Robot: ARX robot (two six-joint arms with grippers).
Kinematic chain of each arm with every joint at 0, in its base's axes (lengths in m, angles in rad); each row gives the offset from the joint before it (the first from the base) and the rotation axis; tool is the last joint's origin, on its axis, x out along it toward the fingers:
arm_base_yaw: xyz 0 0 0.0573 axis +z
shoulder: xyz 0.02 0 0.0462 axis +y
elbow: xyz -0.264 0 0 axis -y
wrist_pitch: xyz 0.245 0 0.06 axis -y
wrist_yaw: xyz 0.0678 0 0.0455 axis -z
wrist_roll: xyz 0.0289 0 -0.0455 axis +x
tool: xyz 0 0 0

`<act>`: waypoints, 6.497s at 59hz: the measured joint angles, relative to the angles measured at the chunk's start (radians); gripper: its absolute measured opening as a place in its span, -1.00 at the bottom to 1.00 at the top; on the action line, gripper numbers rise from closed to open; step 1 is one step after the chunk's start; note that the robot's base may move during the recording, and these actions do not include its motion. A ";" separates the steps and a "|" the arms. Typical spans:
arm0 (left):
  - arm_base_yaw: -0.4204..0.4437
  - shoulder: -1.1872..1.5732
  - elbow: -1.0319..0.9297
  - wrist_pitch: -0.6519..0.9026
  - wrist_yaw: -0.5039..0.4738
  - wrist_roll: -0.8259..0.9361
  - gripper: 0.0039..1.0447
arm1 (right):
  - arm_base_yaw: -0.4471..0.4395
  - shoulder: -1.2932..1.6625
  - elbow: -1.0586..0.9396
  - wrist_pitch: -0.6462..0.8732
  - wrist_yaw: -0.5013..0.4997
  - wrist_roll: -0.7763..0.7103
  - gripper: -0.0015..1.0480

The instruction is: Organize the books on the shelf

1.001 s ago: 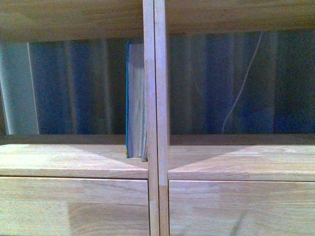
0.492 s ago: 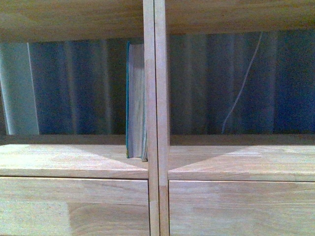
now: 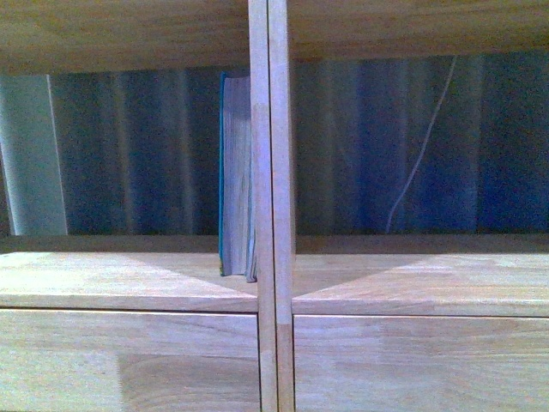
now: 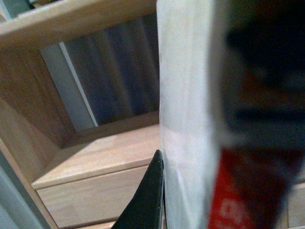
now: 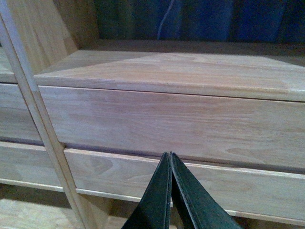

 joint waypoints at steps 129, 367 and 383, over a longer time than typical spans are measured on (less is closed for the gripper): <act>-0.387 1.881 1.422 0.388 -0.025 -0.131 -0.88 | 0.000 -0.510 -0.082 -0.411 0.002 -0.002 0.21; -0.373 -0.362 -0.426 -0.196 -0.526 -0.203 -0.83 | 0.000 -0.510 -0.082 -0.411 0.002 -0.003 0.86; -0.373 -0.362 -0.426 -0.196 -0.526 -0.203 0.12 | 0.000 -0.510 -0.082 -0.411 0.002 -0.003 0.86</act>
